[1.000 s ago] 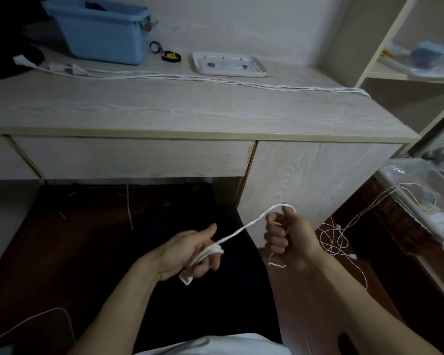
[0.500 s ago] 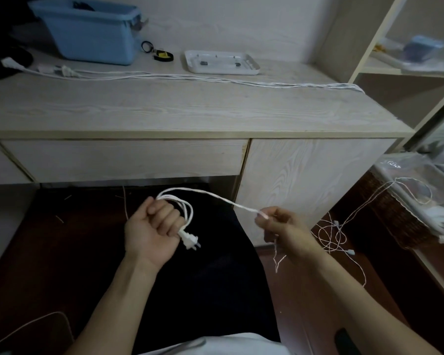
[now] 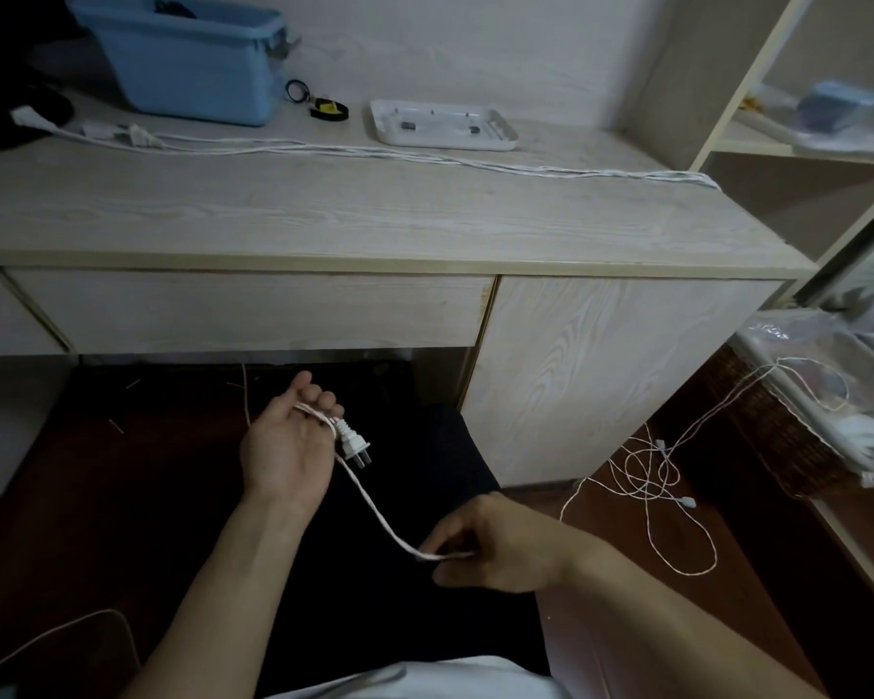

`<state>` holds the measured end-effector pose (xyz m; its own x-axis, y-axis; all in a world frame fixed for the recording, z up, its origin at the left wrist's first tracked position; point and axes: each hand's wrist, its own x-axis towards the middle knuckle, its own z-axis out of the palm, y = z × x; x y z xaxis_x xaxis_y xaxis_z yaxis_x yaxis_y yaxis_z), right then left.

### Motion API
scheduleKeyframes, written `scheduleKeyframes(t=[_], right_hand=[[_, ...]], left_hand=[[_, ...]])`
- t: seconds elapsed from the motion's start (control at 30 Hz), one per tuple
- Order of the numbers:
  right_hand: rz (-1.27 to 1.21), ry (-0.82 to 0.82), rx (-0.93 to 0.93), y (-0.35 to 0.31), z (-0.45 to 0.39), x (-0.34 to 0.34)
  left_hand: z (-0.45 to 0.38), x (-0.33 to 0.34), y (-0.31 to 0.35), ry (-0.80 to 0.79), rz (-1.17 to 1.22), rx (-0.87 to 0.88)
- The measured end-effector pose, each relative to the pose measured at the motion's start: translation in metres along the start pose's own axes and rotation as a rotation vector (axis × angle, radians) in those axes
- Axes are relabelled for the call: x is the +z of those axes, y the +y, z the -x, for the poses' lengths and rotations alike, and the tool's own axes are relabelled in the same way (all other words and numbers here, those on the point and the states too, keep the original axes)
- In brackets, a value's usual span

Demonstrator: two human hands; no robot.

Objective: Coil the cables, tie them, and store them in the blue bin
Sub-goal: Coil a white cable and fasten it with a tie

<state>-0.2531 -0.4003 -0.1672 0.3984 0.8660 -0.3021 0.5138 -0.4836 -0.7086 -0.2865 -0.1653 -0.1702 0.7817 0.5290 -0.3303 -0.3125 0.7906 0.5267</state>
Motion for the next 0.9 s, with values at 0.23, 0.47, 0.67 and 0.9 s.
scheduleKeyframes(t=[0.23,0.47,0.67,0.9], right_hand=[[-0.196,0.077,-0.096,-0.004,-0.003,0.002],[-0.327,0.439,-0.064,0.000,-0.006,-0.011],[-0.355,0.647,-0.049,0.005,-0.011,-0.013],[-0.442,0.546,-0.040,0.001,-0.015,-0.002]], left_hand=[[0.002,-0.010,-0.021,-0.060,-0.557,0.133],[0.019,-0.014,-0.013,-0.484,-1.147,-0.307],[0.035,0.004,-0.008,-0.824,-1.068,-0.604],[0.045,0.014,-0.017,-0.654,-0.556,-0.697]])
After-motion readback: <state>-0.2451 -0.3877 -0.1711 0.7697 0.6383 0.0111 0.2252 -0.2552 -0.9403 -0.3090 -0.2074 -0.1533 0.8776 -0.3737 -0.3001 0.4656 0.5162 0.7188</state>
